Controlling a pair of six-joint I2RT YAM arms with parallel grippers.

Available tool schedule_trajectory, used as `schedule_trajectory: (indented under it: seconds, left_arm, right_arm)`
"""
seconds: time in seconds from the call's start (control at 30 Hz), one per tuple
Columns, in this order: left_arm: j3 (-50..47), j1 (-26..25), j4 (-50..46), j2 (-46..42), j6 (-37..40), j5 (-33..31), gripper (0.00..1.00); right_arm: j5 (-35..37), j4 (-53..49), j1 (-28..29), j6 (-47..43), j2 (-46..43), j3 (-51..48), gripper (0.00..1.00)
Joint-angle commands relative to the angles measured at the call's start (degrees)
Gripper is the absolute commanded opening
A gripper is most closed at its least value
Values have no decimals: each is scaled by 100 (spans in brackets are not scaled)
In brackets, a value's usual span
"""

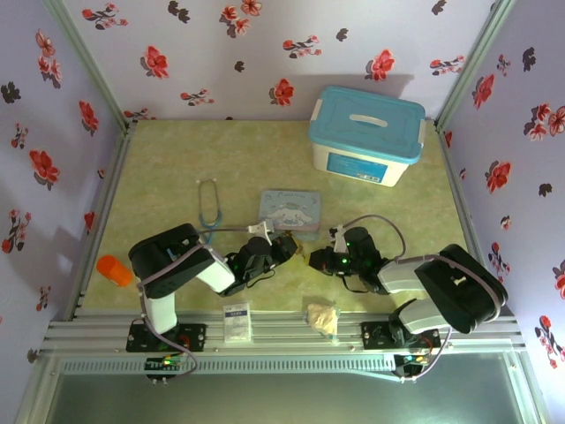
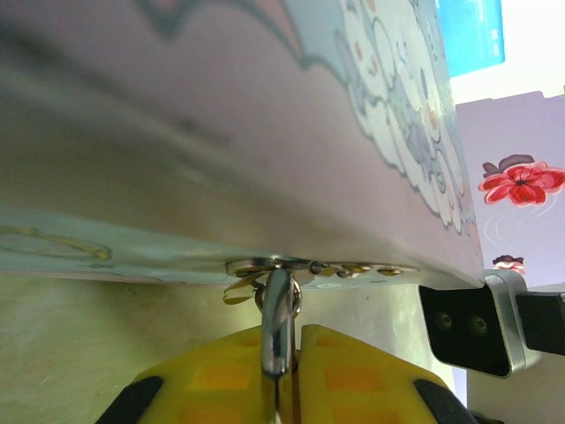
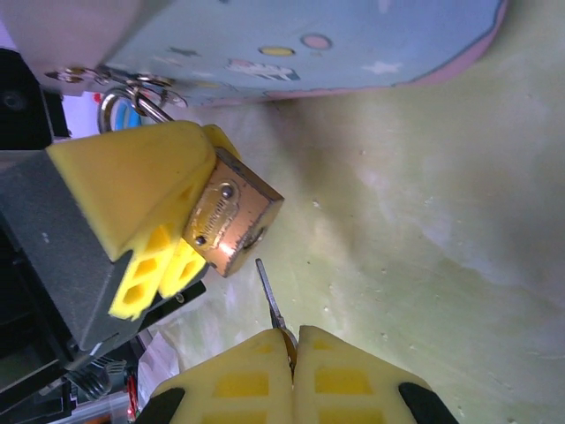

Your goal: Unlock the padlock with the key

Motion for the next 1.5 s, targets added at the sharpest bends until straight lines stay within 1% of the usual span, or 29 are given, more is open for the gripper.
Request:
schedule_trajectory:
  seconds: [0.0,0.33,0.53,0.67,0.73,0.77,0.93,1.13,1.27,1.47]
  left_arm:
    - [0,-63,537,-27,-68,14,0]
    - [-10,-91,542,-131,-39,82,0]
    - [33,-91,561,-117,-91,158,0]
    - [20,-91,805,-32,-189,208,0]
    - [43,-91,989,12,-239,274,0]
    - [66,-90,1044,26,-256,319,0]
    - [128,-98,1100,2,-306,496,0]
    - [137,-90,1176,55,-344,587,0]
    - [198,-90,1202,40,-259,742,0]
    - [305,-59,1243,-18,-83,1088,0]
  right_arm:
    - [-54,293,-49,43,75,41,0]
    - [-110,341,-84,-6,286,212,0]
    - [-196,1059,-227,174,469,50,0]
    - [-311,1242,-329,181,687,83,0]
    - [-492,1544,-407,264,894,85,0]
    - [-605,1849,-487,355,1037,56,0]
    - [-1293,2904,-982,755,1775,65,0]
    - [-1970,4215,-1073,1309,2671,218,0]
    - [-2111,4222,-1124,1288,2921,271,0]
    - [-2196,4222,-1196,1362,2814,330,0]
